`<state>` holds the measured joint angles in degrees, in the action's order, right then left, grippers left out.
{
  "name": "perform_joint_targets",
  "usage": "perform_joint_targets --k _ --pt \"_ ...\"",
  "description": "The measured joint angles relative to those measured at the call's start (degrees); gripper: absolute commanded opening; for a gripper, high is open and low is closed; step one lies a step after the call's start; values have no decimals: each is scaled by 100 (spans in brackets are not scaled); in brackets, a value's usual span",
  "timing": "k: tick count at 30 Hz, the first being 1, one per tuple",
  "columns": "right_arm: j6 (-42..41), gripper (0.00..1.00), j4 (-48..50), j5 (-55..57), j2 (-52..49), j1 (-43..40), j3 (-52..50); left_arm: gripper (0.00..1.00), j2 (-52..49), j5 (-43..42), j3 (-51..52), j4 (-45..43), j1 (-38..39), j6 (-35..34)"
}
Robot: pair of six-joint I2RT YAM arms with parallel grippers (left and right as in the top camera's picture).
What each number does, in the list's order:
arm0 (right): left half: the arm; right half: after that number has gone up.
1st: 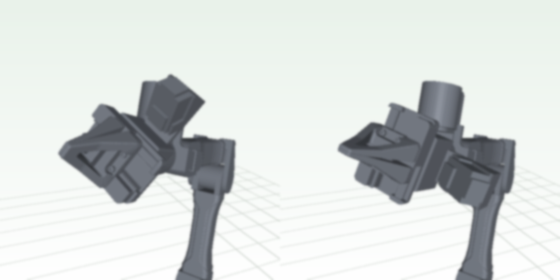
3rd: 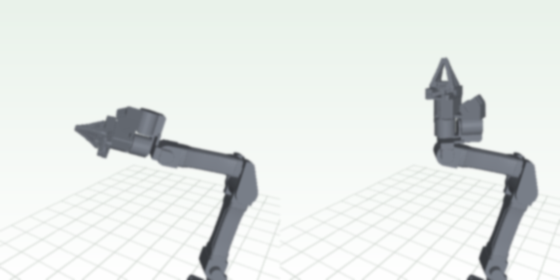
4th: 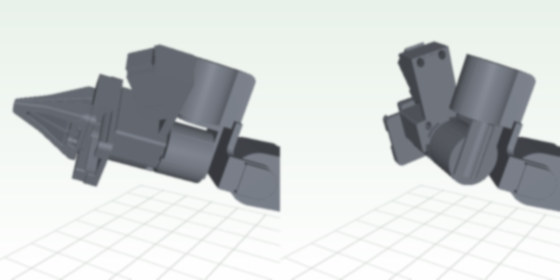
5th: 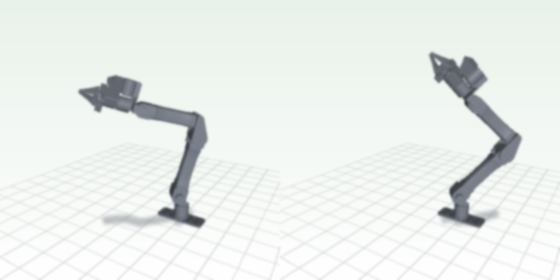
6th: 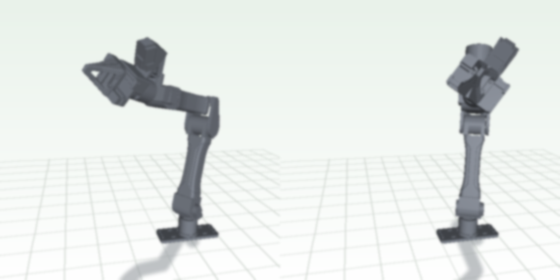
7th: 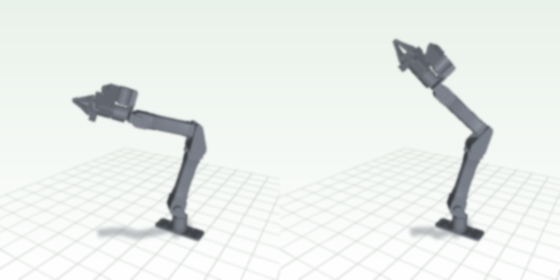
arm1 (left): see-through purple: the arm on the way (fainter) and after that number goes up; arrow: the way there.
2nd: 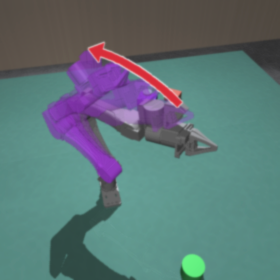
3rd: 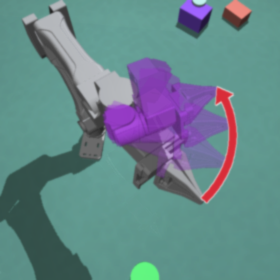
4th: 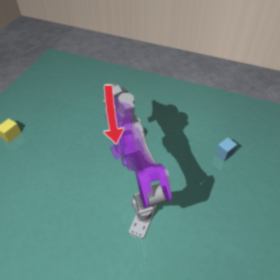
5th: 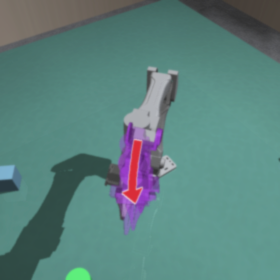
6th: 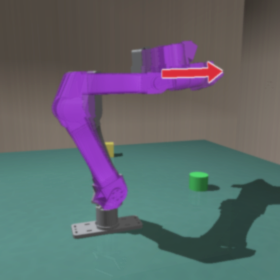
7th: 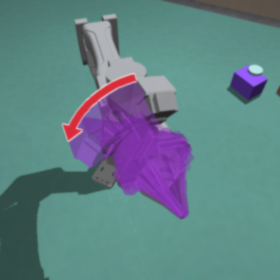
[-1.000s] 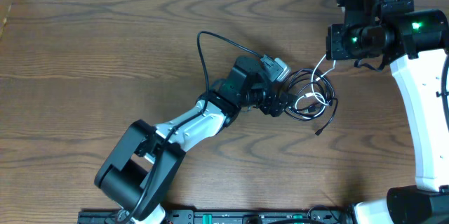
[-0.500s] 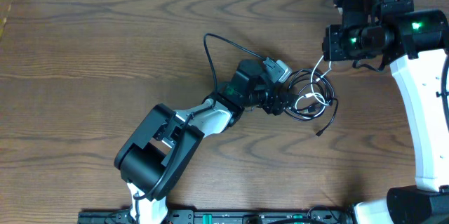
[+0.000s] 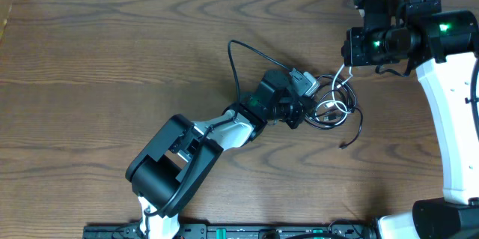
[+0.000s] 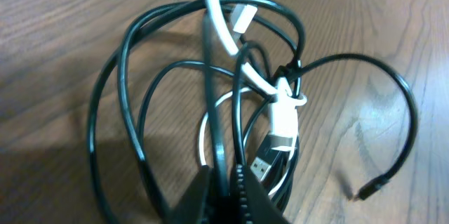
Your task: Untangle cables
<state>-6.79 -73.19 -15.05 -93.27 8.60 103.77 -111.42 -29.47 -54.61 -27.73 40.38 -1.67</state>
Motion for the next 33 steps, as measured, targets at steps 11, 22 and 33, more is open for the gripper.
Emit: perform_joint_targets --k 11,22,33 --pt "2 1 -48 -17 0 0 0 7 9 -13 0 549 -310 -129" --pt "-15 1 -72 411 0 -4 0 8 1707 -7 15 2192 -1923 -131" --pt "-415 1 66 1690 0 -553 -155 8 3018 2 15 3554 -3602 -129"
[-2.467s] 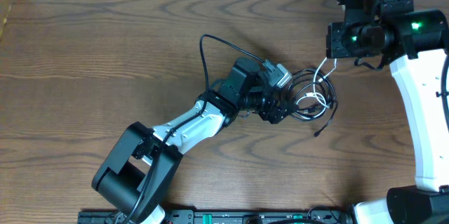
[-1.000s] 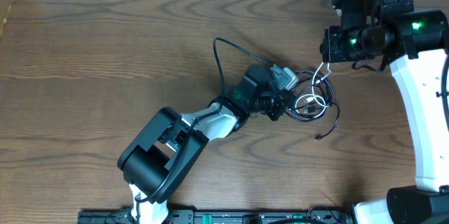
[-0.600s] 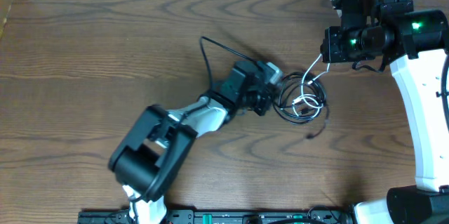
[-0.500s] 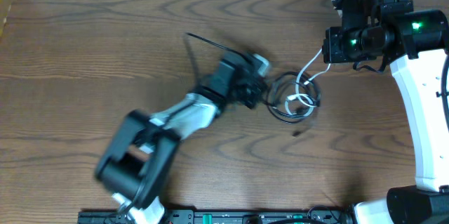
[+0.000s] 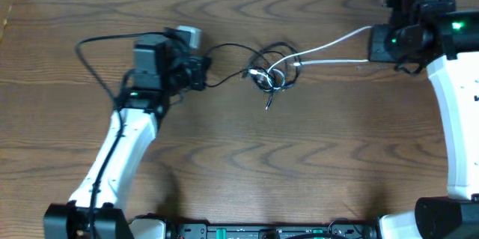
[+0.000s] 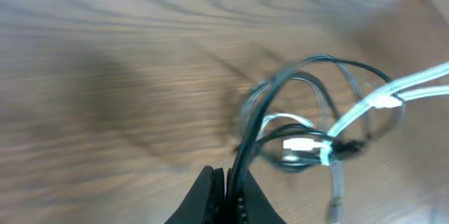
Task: Untangle cables
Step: 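Pull the black cable left and the white cable right, stretching them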
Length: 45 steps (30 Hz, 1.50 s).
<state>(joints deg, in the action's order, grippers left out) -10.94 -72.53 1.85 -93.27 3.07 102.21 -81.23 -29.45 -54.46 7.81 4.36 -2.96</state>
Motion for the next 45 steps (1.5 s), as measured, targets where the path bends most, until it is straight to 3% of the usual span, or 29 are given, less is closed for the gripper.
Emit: perform_joint_targets --k 15,27,41,45 --pt "-129 1 317 46 0 -1810 -691 8 116 -162 0 208 -1320 0" --pt "-219 1 339 140 0 -1943 -807 8 116 -562 0 227 -2031 2" --pt "-396 1 249 146 0 -3023 -813 8 116 -796 0 254 -3886 -24" --pt "-385 1 262 -26 0 -3053 -813 8 116 -1078 0 247 -4089 -26"
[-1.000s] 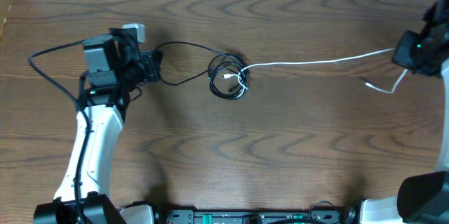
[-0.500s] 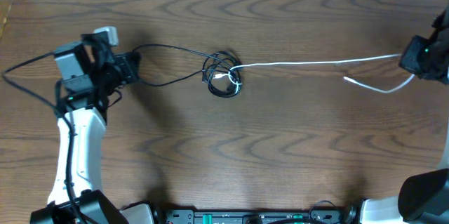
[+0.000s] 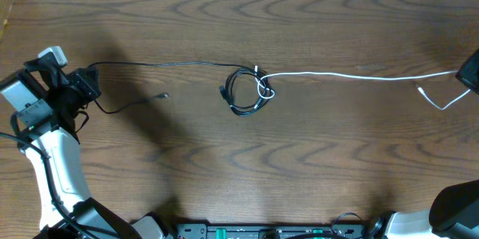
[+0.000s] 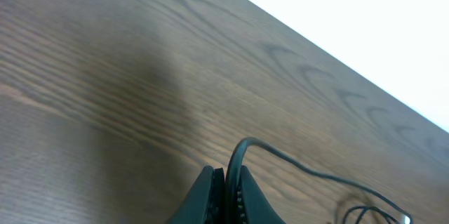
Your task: Untangle cables
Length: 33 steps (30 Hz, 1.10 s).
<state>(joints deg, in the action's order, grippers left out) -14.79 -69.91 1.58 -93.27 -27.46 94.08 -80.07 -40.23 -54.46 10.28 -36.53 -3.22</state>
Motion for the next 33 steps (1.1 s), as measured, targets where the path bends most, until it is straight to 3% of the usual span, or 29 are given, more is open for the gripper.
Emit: perform_joint_targets --k 18,29,33 --pt "1279 1 409 -1582 0 1401 0 8 4 -1523 0 452 592 -15" --pt "1495 1 369 -1410 0 1447 -33 8 4 -1692 0 553 2262 -17" --pt "1362 11 413 -1062 0 1447 -153 8 4 -1694 0 339 3016 -20"
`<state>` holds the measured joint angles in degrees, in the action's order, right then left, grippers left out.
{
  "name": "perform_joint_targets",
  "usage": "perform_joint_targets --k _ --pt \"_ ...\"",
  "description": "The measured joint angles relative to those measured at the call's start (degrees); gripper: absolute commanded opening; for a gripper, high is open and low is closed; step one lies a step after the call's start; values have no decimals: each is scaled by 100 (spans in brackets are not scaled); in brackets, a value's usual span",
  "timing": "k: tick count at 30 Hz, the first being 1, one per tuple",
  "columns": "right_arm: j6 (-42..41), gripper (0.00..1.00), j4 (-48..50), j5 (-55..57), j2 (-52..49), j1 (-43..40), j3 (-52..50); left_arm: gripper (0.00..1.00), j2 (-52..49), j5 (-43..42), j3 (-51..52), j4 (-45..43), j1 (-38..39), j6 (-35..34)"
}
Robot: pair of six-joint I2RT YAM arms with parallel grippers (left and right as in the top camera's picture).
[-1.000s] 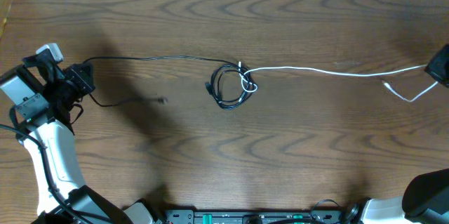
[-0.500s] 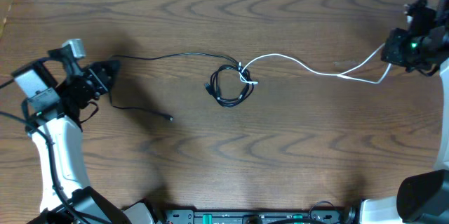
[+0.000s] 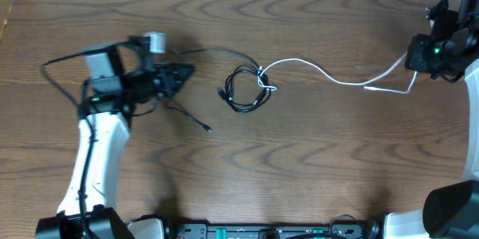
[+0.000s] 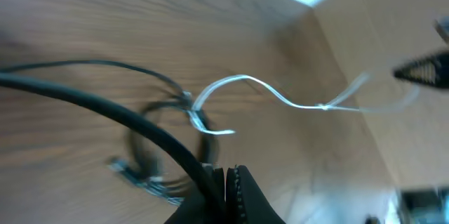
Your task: Untangle cables
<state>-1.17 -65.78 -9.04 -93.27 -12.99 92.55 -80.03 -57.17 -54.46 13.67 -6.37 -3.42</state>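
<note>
A black cable (image 3: 213, 52) and a white cable (image 3: 314, 70) meet in a small coiled knot (image 3: 245, 91) at mid table. My left gripper (image 3: 182, 71) is left of the knot, shut on the black cable, whose loose end (image 3: 207, 127) lies toward the table's front. The left wrist view is blurred: the black cable (image 4: 105, 108) runs into the left gripper (image 4: 226, 176), with the white cable (image 4: 280, 97) beyond. My right gripper (image 3: 416, 56) is at the far right, shut on the white cable, which sags in a wave.
The brown wooden table (image 3: 299, 171) carries only the cables. A pale wall strip runs along the far edge. The right arm's white links (image 3: 473, 119) stand at the right edge.
My left gripper has moved right from the table's left edge to close beside the knot. The right gripper is further left. Both cables, stretched straight before, now lie slack.
My left gripper was shut on the black cable at the loose tangle, with the right gripper close by on the white one. Then the grippers stood apart, then at opposite table edges with the tangle drawn into a small knot. Now they are nearer and the cables sag.
</note>
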Motion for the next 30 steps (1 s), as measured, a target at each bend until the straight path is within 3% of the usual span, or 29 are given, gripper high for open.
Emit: perform_joint_targets --k 2,8,14,20,30 --pt "-120 22 35 151 0 0 -63 8 0 -7 0 -190 350 -50" --pt "-273 30 118 437 0 31 -136 8 0 50 0 -866 1082 -376" --pt "514 50 267 -767 0 385 -151 8 2 282 0 -1008 1386 -616" --pt "975 52 282 -1423 -144 1169 -173 8 2 479 0 -1003 1388 -713" --pt "1204 54 863 -1637 -1294 2391 -282 8 2 719 0 -951 1390 -715"
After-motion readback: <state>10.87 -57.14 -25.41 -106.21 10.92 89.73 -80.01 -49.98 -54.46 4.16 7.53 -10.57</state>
